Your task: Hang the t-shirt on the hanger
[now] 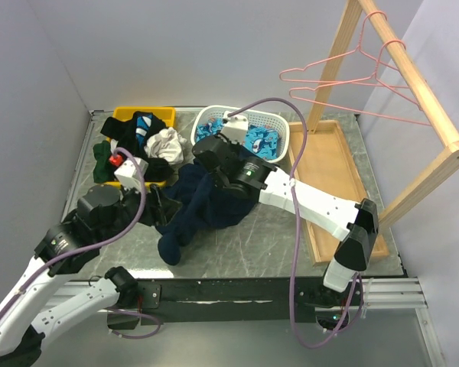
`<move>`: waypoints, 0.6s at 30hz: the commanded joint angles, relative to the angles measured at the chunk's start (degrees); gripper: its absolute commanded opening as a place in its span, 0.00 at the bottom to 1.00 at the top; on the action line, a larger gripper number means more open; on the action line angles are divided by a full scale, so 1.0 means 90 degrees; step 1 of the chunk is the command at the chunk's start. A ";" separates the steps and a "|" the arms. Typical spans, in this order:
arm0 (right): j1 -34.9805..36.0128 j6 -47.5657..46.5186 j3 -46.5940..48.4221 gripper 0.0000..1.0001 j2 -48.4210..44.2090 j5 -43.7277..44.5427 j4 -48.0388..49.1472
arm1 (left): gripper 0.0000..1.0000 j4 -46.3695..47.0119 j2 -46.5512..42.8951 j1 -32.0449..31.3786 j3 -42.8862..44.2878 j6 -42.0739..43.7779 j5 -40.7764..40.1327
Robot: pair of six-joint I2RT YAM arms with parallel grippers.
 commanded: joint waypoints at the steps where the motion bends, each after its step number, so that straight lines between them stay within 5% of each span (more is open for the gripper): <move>1: -0.0022 0.0022 0.0502 0.00 0.0140 -0.0035 -0.0100 | 0.69 0.0339 0.0152 -0.0026 -0.0074 0.0516 0.0677; 6: -0.0022 0.0042 0.0707 0.00 0.0297 -0.0006 -0.0275 | 0.72 0.0340 0.0493 -0.0356 0.0014 0.0760 0.0824; 11: -0.0022 0.0071 0.0795 0.00 0.0317 0.0034 -0.0353 | 0.71 0.0223 0.1058 -0.1313 0.0063 0.0595 -0.0402; 14: -0.0022 0.0042 0.0805 0.00 0.0307 -0.0015 -0.0354 | 0.65 0.0164 0.1352 -0.1782 0.0093 0.0448 -0.1223; 18: -0.0022 0.0081 0.0834 0.00 0.0307 -0.0112 -0.0480 | 0.44 0.0261 0.1587 -0.1861 -0.0034 0.0215 -0.2092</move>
